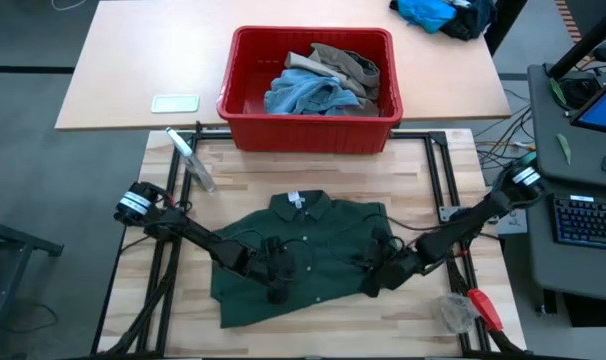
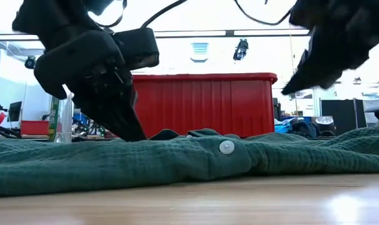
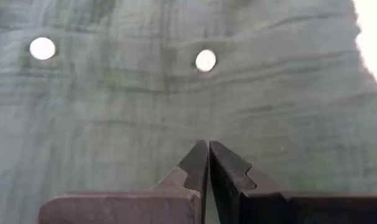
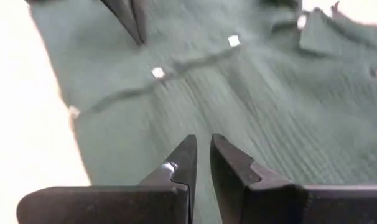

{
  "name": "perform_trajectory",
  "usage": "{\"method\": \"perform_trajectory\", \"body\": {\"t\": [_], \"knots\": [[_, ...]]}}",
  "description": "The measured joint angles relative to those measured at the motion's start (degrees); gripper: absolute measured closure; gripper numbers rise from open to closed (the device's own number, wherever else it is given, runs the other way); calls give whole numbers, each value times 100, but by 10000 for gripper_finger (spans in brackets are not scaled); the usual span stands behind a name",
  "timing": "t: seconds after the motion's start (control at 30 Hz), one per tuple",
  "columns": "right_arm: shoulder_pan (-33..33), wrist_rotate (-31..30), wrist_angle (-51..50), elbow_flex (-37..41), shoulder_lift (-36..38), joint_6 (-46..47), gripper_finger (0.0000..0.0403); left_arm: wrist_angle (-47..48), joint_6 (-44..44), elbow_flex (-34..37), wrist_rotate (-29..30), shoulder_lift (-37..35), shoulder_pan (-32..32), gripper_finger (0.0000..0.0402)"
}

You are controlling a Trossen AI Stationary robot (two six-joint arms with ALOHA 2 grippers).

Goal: Fold Laundry from Bin
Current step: Fold the green polo shirt

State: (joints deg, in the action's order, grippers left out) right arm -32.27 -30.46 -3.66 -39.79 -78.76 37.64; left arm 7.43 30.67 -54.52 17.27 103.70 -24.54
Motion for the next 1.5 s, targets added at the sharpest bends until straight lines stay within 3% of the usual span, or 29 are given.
{"method": "perform_trajectory", "body": {"t": [0.17,0.3,0.53,0.83,1.2,1.33,1.5], "knots": [[-48,11,-203,0,551,770,368,1375,26,-553,14,0,-133,402],[-38,282,-895,-4,982,1549,360,1761,104,-709,10,-2,-283,402],[-41,617,-2374,-7,1351,2560,292,2056,570,-682,12,-2,-554,402],[-48,1458,-2256,-9,1204,2334,192,3111,1358,-963,-230,-4,-1003,402],[-48,1725,-1627,-53,830,1642,182,4302,1559,-2017,-286,-4,-1553,399],[-71,1754,-1662,-217,551,1514,182,4315,2060,-2037,-681,-2,-1714,372],[-148,1760,-1691,-621,148,1106,182,4333,2647,-1961,-1133,36,-2004,296]]}}
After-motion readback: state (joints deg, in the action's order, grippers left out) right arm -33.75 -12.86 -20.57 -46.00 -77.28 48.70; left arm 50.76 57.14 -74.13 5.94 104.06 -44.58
